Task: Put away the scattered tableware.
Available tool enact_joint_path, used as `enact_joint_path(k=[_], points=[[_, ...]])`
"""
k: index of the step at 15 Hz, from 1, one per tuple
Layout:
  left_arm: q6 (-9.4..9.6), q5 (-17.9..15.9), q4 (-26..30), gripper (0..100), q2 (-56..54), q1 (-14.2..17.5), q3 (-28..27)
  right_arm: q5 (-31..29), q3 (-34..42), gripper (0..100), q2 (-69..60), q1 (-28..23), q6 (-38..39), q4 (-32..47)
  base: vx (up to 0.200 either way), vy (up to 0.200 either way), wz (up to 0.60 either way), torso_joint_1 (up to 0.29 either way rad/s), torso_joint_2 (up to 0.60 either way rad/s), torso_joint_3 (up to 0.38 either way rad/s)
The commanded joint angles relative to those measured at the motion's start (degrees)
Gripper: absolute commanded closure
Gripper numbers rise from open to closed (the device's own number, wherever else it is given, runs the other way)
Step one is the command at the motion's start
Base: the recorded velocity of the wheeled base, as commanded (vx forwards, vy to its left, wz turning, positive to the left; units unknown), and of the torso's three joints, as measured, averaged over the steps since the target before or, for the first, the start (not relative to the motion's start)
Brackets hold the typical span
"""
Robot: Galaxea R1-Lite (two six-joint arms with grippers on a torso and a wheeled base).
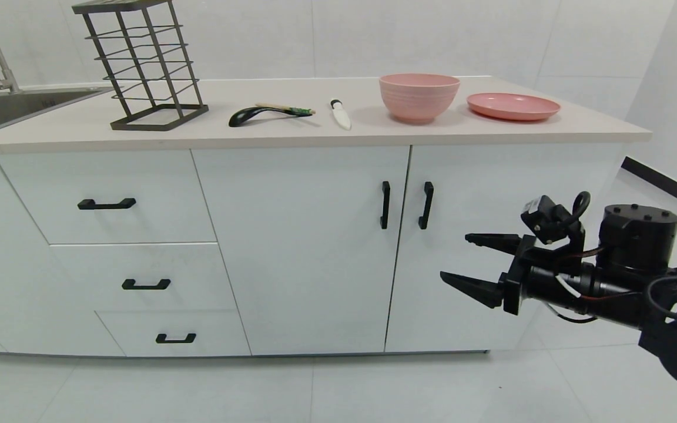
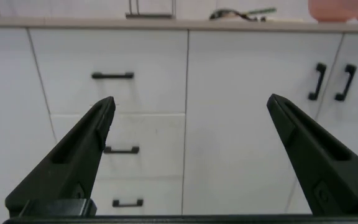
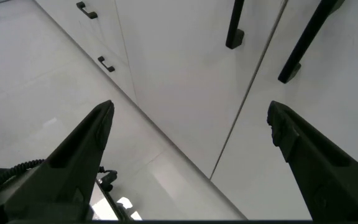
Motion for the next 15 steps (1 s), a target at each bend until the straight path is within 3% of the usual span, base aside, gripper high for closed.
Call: enact_joint_path(k=[1,3,5,6,7,10,11,12,13,15], points=[[-0.32,-4.50,6.25,0,3.62,-0.33,-4.59,-0.12,0.94,0,-0.11,0.35,-0.01,-0.53,0.000,0.000,0.00,0.000,0.00,0.000],[-0.23,-9.25,10.38,0,10.48,-2.09,-11.80,-0.12,1.99,0,-2.13,0.35,-0.10,-0.88,0.000,0.000,0.00,0.000,0.00,0.000],[0.56,-10.30,10.03,0,17.86,-4.72,-15.58,-0.12,3.31,0,-3.89,0.35,-0.10,-0.88,0.000,0.000,0.00,0.000,0.00,0.000],[2.14,-11.36,9.94,0,25.25,-7.98,-19.09,-0.30,4.28,0,-5.47,0.35,-0.18,-1.23,0.000,0.000,0.00,0.000,0.00,0.000],[2.58,-11.45,9.85,0,27.27,-8.77,-19.88,-0.30,4.45,0,-5.91,0.17,-0.18,-1.58,0.000,0.000,0.00,0.000,0.00,0.000],[4.08,-12.41,5.02,0,40.98,-12.63,-24.54,-0.21,6.39,0,-9.16,0.17,-0.27,-2.37,0.000,0.000,0.00,0.000,0.00,0.000],[6.18,-13.64,3.00,0,43.70,-14.04,-24.81,-0.12,6.48,0,-9.34,0.17,-0.89,-2.99,0.000,0.000,0.00,0.000,0.00,0.000],[7.77,-15.14,1.94,0,45.20,-15.27,-24.81,-0.12,6.56,0,-9.51,0.17,-1.06,-3.08,0.000,0.000,0.00,0.000,0.00,0.000],[9.70,-19.36,0.71,0,47.75,-17.56,-24.81,-0.03,7.09,0,-10.13,0.17,-1.06,-3.08,0.000,0.000,0.00,0.000,0.00,0.000],[10.05,-24.72,0.54,0,50.47,-19.31,-25.16,0.14,7.44,0,-10.13,0.35,-1.06,-3.25,0.000,0.000,0.00,0.000,0.00,0.000]])
